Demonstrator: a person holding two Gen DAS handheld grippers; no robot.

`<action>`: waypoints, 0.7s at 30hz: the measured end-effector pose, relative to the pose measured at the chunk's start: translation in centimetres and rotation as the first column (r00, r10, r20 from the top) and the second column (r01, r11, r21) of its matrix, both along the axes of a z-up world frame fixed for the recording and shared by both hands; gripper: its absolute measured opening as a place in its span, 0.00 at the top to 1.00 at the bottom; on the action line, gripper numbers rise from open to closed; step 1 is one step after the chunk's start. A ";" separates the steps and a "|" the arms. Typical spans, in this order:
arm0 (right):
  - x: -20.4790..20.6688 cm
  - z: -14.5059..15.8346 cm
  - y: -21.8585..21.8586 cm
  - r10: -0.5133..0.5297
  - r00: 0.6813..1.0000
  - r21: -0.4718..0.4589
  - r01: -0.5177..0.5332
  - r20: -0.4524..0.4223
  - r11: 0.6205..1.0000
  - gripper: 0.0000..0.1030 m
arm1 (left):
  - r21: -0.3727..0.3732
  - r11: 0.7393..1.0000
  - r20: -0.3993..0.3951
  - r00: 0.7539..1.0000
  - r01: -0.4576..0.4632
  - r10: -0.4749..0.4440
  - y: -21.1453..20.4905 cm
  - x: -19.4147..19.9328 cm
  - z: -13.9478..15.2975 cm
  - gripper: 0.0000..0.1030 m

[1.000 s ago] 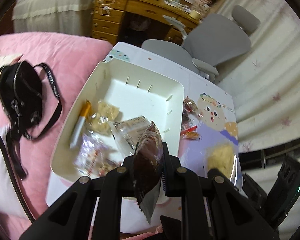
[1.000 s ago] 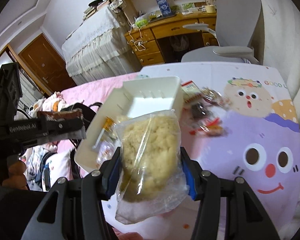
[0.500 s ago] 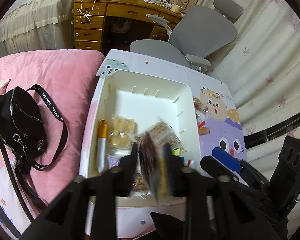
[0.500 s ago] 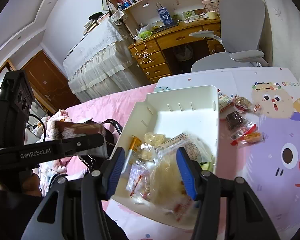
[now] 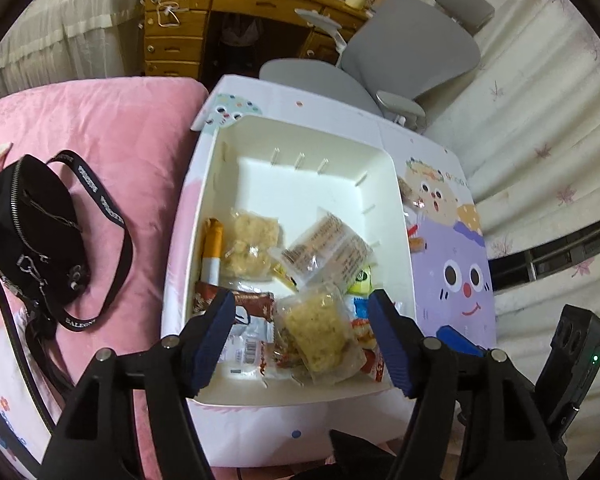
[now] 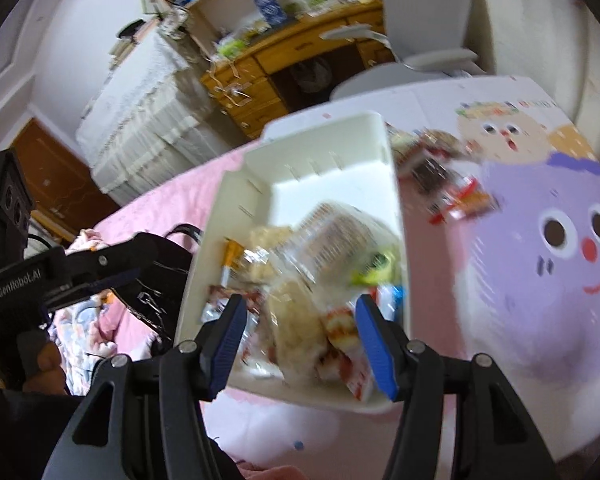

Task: Organize snacks
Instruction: 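Move both grippers back from the tray toward the remaining snacks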

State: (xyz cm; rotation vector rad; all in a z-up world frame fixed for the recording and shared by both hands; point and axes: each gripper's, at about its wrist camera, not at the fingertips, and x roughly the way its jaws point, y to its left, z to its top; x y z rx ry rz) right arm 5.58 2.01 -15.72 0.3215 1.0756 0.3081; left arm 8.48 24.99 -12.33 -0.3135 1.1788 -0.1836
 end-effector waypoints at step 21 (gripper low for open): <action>-2.3 0.0 -7.2 -0.122 0.989 -0.240 0.138 0.080 0.961 0.44 | 0.116 0.907 -0.058 0.915 0.404 -0.400 -9.7 8.7 4.1 0.30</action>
